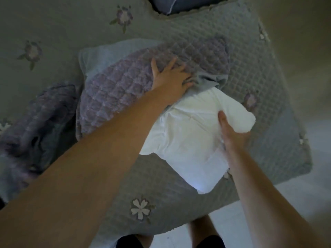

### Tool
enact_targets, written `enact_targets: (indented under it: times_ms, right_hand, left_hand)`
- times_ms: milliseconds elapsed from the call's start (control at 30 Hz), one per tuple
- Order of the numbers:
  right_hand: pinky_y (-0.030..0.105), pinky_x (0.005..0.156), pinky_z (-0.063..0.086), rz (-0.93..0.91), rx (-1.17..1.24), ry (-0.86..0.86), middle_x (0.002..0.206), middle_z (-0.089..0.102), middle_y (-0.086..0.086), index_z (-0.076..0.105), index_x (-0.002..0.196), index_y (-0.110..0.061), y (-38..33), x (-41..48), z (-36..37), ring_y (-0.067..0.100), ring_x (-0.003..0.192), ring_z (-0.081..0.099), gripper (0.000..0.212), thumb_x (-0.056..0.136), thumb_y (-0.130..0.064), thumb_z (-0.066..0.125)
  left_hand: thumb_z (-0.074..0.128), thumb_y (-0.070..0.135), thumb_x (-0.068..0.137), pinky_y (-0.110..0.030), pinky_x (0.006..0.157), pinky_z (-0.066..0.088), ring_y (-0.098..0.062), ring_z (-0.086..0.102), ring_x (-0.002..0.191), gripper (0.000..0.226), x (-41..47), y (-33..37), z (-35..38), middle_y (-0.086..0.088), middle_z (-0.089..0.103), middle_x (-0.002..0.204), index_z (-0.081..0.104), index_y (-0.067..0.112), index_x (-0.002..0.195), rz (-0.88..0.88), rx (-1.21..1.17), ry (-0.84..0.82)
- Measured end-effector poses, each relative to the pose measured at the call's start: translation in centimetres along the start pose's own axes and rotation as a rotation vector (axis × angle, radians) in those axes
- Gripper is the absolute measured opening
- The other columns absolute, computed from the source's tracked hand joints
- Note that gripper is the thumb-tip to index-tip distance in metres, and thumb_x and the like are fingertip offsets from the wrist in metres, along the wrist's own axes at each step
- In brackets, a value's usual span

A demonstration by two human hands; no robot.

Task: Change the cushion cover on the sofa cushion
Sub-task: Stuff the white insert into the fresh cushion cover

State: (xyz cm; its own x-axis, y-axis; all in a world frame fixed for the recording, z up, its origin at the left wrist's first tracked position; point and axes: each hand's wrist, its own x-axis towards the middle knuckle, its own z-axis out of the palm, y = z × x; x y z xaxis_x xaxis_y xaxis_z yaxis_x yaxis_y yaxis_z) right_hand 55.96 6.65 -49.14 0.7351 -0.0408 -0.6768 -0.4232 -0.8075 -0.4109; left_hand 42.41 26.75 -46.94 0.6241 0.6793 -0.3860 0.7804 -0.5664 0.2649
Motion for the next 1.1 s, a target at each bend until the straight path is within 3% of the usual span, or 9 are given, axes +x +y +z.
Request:
enact_targets:
  times_ms: [167, 233, 300, 400, 567, 667, 933, 1033, 1100]
  right_hand:
    - [0.023, 0.087, 0.043, -0.632, -0.180, -0.230, 0.110, 0.059, -0.011, 0.055, 0.129, -0.023, -1.6, -2.0, 3.0, 0.002, 0.098, 0.059, 0.063, 0.075, -0.036, 0.084]
    - [0.027, 0.093, 0.037, -0.844, -0.580, -0.379, 0.134, 0.056, 0.009, 0.045, 0.142, -0.020, -4.4, -3.2, 4.4, 0.021, 0.121, 0.054, 0.059, 0.090, -0.035, 0.069]
    - [0.031, 0.112, 0.016, -0.921, -0.790, -0.436, 0.159, 0.024, 0.016, 0.018, 0.155, -0.010, -6.1, -2.3, 4.8, 0.030, 0.145, 0.025, 0.071, 0.099, -0.035, 0.054]
    - [0.029, 0.108, 0.032, -0.759, -0.484, -0.513, 0.155, 0.035, 0.008, 0.027, 0.152, -0.014, -6.4, 0.0, 3.2, 0.026, 0.140, 0.037, 0.094, 0.080, -0.048, 0.077]
    - [0.026, 0.090, 0.049, -0.442, -0.143, -0.588, 0.136, 0.051, -0.018, 0.038, 0.144, -0.041, -2.4, 0.9, -0.2, 0.009, 0.123, 0.053, 0.087, 0.070, -0.081, 0.063]
    - [0.012, 0.060, 0.045, -0.311, -0.238, -0.616, 0.112, 0.061, -0.018, 0.053, 0.128, -0.033, -0.4, 0.9, -1.7, 0.001, 0.093, 0.060, 0.069, 0.074, -0.073, 0.067]
    - [0.036, 0.079, 0.060, -0.305, 0.093, -0.503, 0.095, 0.075, -0.001, 0.073, 0.102, -0.019, -4.3, -0.3, 2.7, 0.016, 0.088, 0.072, 0.026, 0.087, -0.040, 0.072]
    - [0.032, 0.075, 0.056, -0.113, 0.074, -0.658, 0.102, 0.074, 0.003, 0.070, 0.113, -0.018, -5.3, 1.2, 1.6, 0.020, 0.091, 0.070, 0.036, 0.083, -0.039, 0.073]
    - [0.031, 0.067, 0.049, 0.011, 0.254, -0.802, 0.080, 0.069, 0.007, 0.070, 0.091, -0.015, -5.3, 2.6, -0.2, 0.024, 0.072, 0.066, 0.026, 0.081, -0.038, 0.064]
  left_hand:
    - [0.034, 0.049, 0.101, -0.059, 0.117, -0.001, -0.009, 0.033, 0.142, 0.037, 1.0, 3.8, -0.4, 0.008, 0.055, 0.141, 0.061, 0.039, 0.124, -0.008, -0.234, 0.116]
    - [0.036, 0.053, 0.097, -0.057, 0.117, -0.001, -0.013, 0.041, 0.138, 0.039, 0.0, 6.5, 0.3, 0.007, 0.060, 0.135, 0.065, 0.039, 0.119, 0.150, -0.350, 0.099]
    - [0.039, 0.051, 0.097, -0.054, 0.117, -0.006, -0.017, 0.044, 0.136, 0.037, -1.2, 7.2, 1.0, 0.003, 0.061, 0.134, 0.066, 0.037, 0.119, 0.208, -0.408, 0.042]
    - [0.041, 0.035, 0.103, -0.048, 0.119, 0.005, -0.027, 0.058, 0.117, 0.031, -1.3, 4.2, 0.4, -0.002, 0.068, 0.119, 0.067, 0.026, 0.117, 0.101, -0.217, 0.103]
    - [0.034, 0.031, 0.105, -0.042, 0.116, 0.019, -0.035, 0.061, 0.098, 0.034, 0.0, 0.8, -0.6, -0.014, 0.070, 0.104, 0.063, 0.017, 0.115, -0.037, -0.071, 0.187]
    - [0.033, 0.037, 0.104, -0.054, 0.118, 0.011, -0.027, 0.049, 0.127, 0.035, 0.0, 1.3, -0.1, -0.003, 0.065, 0.123, 0.061, 0.024, 0.121, 0.007, -0.053, 0.122]
    - [0.035, 0.049, 0.098, -0.057, 0.118, 0.002, -0.014, 0.048, 0.132, 0.046, -3.4, 4.9, 1.5, 0.006, 0.063, 0.131, 0.062, 0.028, 0.128, 0.240, -0.282, 0.128]
    - [0.039, 0.052, 0.097, -0.064, 0.115, 0.002, -0.017, 0.041, 0.138, 0.045, -3.8, 3.5, 1.5, 0.003, 0.053, 0.142, 0.056, 0.029, 0.132, 0.197, -0.119, 0.131]
    - [0.042, 0.061, 0.093, -0.066, 0.114, 0.007, -0.026, 0.035, 0.141, 0.055, -5.1, 3.2, 1.4, -0.005, 0.045, 0.148, 0.055, 0.025, 0.132, 0.248, 0.013, 0.270]
